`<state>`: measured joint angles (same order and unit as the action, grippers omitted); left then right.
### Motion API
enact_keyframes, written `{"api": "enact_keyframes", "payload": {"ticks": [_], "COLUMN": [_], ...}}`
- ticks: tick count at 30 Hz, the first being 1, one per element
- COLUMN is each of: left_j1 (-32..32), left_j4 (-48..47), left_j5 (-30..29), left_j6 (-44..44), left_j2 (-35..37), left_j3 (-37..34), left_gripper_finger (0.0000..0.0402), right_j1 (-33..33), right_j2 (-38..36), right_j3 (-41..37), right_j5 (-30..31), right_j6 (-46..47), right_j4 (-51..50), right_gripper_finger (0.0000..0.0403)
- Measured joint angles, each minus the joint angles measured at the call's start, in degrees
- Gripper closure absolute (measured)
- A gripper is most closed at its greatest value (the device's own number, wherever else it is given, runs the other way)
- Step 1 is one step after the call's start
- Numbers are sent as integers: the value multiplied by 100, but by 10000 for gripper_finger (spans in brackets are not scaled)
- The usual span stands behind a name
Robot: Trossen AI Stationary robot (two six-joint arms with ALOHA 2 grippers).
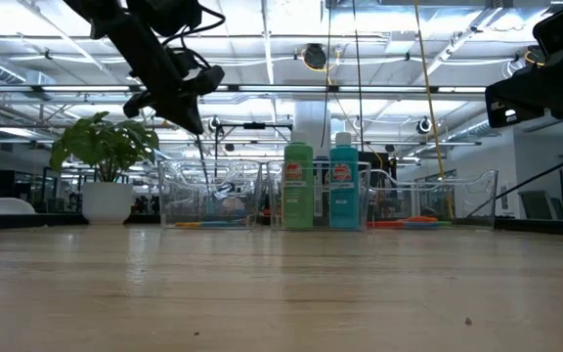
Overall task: Pick & Place Paint Supplies
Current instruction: Put the blue paint brush into the left transparent bin, then return to Home Position
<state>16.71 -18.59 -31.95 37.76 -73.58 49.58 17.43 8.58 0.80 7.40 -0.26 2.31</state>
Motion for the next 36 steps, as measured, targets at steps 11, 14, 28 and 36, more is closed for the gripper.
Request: {"api": "enact_keyframes", "payload": {"ticks": [11,14,28,36], "left_j1": [37,138,306,308], "left_j4": [-74,155,388,405], "left_j5": [198,256,685,707], "left_j6": [40,49,-159,-416], "left_j2": [-753,-988,-1129,-1121], "left_j3": [-11,-10,-13,-13], "left_gripper_finger": [391,382,296,161], "right_j1": [0,0,0,0], "right_j2": [6,15,52,52], "right_j3": [0,0,0,0], "right_j5": [7,7,28,26], "right_j6": [-44,-40,-58,-47], "right_j4": [84,125,192,199], "right_gripper_finger": [385,385,385,385]}}
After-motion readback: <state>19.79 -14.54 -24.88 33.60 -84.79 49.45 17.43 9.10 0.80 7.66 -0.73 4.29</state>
